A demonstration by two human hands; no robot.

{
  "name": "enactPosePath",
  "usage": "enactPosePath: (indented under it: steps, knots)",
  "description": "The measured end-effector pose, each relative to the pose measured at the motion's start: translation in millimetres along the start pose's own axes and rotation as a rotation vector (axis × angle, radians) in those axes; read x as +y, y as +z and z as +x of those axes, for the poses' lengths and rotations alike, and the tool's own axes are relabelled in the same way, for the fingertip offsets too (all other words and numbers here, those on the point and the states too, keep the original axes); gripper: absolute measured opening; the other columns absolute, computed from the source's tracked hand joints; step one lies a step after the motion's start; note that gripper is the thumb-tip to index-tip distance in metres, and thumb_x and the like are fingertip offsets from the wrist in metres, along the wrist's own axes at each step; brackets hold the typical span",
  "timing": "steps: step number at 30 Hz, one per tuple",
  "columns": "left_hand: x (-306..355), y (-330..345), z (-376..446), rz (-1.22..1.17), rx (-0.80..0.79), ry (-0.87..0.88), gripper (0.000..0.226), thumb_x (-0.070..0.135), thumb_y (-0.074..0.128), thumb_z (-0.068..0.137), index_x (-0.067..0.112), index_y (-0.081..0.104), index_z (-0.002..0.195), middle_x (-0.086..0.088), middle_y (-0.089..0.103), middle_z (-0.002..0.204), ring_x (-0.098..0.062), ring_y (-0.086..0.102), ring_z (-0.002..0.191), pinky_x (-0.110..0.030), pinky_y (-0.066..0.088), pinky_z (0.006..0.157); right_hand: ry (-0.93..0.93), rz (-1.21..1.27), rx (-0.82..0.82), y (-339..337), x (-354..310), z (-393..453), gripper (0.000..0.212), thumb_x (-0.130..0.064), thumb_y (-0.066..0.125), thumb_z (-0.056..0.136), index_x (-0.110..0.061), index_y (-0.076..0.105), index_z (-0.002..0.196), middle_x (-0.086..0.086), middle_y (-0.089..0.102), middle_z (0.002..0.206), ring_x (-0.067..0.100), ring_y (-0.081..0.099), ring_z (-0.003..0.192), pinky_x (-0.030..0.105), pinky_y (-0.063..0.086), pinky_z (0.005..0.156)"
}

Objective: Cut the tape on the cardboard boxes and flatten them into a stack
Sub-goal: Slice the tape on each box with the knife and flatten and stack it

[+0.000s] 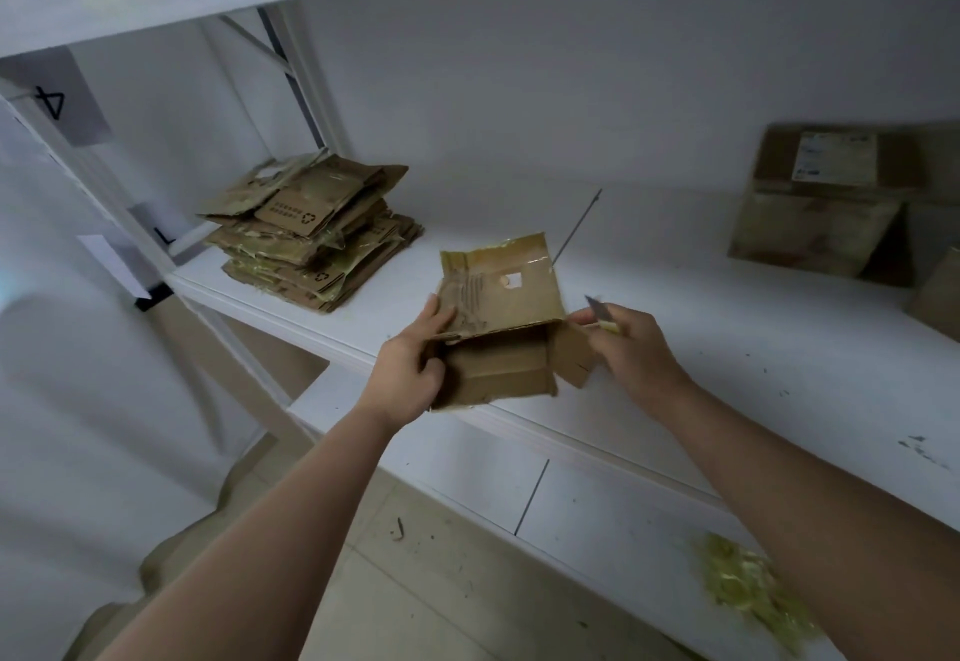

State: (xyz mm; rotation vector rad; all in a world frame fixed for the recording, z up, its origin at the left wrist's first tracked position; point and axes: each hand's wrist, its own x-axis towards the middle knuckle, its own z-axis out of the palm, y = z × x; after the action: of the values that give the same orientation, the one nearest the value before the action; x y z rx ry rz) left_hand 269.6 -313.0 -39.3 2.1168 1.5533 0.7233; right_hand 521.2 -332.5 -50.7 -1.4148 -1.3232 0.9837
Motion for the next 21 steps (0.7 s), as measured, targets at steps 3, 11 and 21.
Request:
enactPosePath:
  steps: [3, 11, 21]
  knots:
    - [13.2, 12.7, 3.1, 0.055, -0.061, 0.061, 0.072, -0.008, 0.043, 0.084, 0.023, 0.034, 0.149, 0.000, 0.016, 0.160, -0.020, 0.022, 0.145, -0.001, 0.005, 0.106, 0.024, 0.077, 0.137, -12.5, -3.2, 2.6, 0.019, -0.012, 0.052, 0.089, -0.009, 0.071, 0.089, -0.001, 0.064, 0.073, 0.007, 0.057, 0.067, 0.028, 0.041, 0.061]
    - [30.5, 67.0, -1.0, 0.501, -0.496, 0.100, 0.076, 0.057, 0.042, 0.093, 0.035, 0.000, 0.153, -0.012, -0.017, 0.159, -0.023, -0.023, 0.145, -0.051, -0.008, 0.117, 0.033, -0.562, 0.151, -34.8, 3.8, 6.9, 0.020, -0.034, 0.051, 0.093, -0.026, 0.070, 0.093, -0.006, 0.066, 0.090, 0.020, 0.059, 0.086, 0.029, 0.045, 0.070]
    - [37.3, 30.9, 20.8, -0.043, -0.111, 0.147, 0.062, 0.066, 0.028, 0.092, 0.026, 0.059, 0.128, 0.005, 0.063, 0.122, -0.012, 0.055, 0.112, -0.032, 0.043, 0.099, -0.058, -0.822, 0.300, -28.1, -11.1, 20.1, 0.023, -0.028, 0.042, 0.098, -0.017, 0.062, 0.094, 0.005, 0.062, 0.088, 0.030, 0.059, 0.085, 0.029, 0.035, 0.062]
